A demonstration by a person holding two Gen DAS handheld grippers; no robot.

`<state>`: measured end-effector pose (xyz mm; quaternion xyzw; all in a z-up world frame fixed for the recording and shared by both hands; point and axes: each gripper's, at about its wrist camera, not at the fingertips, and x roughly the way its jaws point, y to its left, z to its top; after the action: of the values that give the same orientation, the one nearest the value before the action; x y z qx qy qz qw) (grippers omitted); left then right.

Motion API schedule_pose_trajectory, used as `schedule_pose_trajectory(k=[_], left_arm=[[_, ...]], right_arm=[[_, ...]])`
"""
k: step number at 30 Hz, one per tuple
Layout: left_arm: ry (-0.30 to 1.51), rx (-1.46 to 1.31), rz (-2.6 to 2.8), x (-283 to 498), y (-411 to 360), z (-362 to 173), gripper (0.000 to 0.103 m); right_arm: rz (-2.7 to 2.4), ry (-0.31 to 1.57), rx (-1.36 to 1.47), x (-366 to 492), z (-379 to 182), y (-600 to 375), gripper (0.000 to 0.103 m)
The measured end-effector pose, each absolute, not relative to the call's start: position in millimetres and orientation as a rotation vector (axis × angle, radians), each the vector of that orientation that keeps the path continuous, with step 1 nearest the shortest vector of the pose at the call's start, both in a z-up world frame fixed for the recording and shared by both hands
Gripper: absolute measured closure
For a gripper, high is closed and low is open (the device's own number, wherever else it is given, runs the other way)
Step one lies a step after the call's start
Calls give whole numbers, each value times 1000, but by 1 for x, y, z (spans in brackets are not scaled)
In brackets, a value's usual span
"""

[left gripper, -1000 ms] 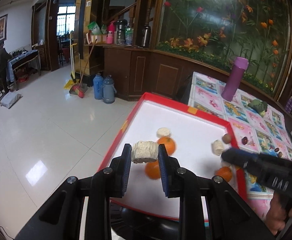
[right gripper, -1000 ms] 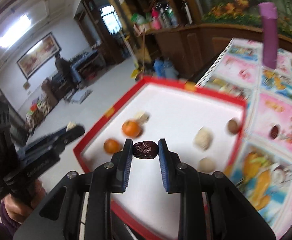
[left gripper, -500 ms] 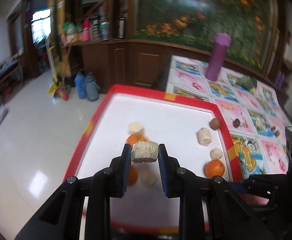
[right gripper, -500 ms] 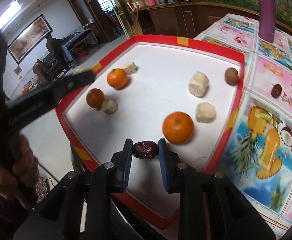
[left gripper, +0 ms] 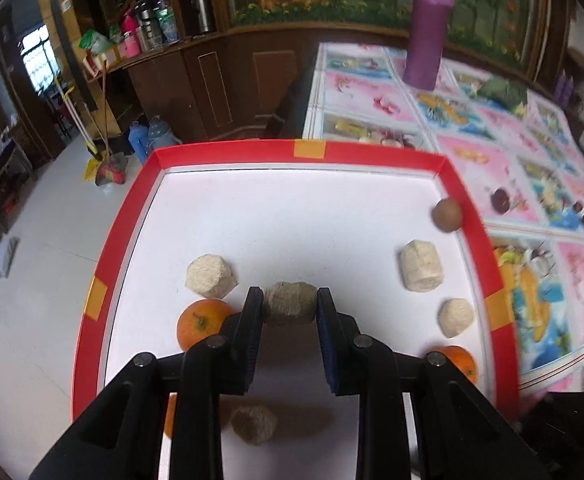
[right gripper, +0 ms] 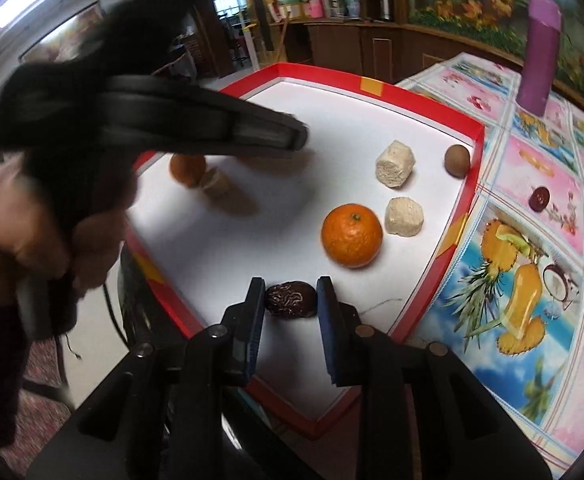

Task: Organize fruits
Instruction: 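Carry the date and beige piece over the white tray and open both tools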

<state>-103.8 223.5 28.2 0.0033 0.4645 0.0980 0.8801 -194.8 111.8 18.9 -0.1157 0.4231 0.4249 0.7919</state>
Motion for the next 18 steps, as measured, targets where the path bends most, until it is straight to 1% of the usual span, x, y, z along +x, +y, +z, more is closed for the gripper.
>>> schedule_pose_trajectory(k=[2,4,7,9,10,11,13,18], left_arm=[[980,56,216,-101,218,27,77],[996,82,213,-99,214,25,77],[1007,124,240,-96,209,24,75],[1013,118,259,-96,210,25,71],[1016,105,266,-98,212,26,61],[1014,90,265,-99,212,28,49],[997,74,277,-103,209,33,41],[946,33,274,-110,200,51,41]], right_arm=[[928,892,-280,-201,21,109,70],[924,872,-286,-204,23,104,60],[907,841,-238,-201,33,88,58],[910,820,-181,-195,42,73,58],[905,805,-145,-191,48,62,58],[895,791,-110,-186,53,50,58],[857,765,-68,-177,61,29,58],[711,739,29,-148,66,-39,57]])
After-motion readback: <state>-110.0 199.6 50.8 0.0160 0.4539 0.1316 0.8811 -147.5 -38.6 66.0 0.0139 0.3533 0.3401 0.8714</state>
